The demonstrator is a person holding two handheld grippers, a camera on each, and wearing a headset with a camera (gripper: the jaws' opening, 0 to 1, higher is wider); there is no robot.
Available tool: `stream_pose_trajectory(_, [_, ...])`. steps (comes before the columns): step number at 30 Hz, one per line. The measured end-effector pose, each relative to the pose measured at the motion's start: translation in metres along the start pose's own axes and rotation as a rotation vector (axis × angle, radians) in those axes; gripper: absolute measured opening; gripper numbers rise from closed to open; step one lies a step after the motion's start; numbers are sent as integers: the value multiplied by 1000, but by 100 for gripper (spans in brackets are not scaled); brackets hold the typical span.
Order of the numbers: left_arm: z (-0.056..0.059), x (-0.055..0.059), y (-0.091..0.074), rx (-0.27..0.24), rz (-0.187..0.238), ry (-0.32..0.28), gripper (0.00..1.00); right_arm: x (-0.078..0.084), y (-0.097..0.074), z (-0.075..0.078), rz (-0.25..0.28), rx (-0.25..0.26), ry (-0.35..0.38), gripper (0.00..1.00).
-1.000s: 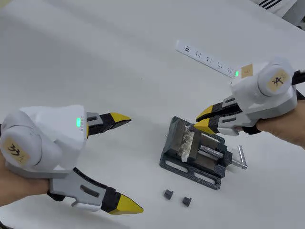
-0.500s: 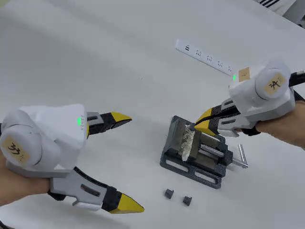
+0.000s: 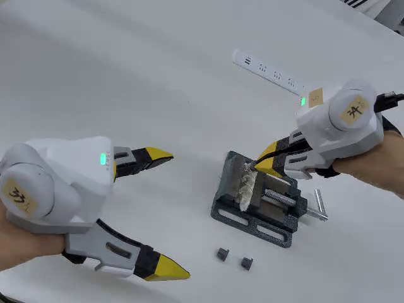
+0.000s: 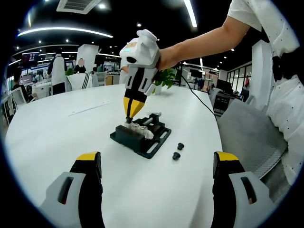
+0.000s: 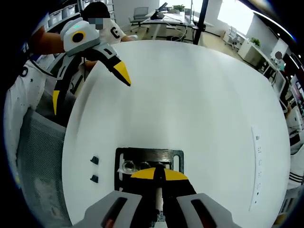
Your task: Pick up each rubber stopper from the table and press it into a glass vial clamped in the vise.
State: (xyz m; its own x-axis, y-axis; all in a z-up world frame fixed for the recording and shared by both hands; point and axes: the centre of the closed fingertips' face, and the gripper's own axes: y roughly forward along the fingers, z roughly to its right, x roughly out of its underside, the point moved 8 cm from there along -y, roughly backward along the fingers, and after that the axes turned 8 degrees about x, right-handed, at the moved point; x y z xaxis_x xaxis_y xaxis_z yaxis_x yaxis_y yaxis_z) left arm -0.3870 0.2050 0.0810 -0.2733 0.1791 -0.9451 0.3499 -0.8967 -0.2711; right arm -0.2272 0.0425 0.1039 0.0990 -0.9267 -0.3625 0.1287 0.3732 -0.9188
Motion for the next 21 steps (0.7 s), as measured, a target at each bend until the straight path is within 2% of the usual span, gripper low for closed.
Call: stream_pose_trajectory(21, [-1,-1,4,6,15,-2,98,-4,1,0,-45,-12,-20,0])
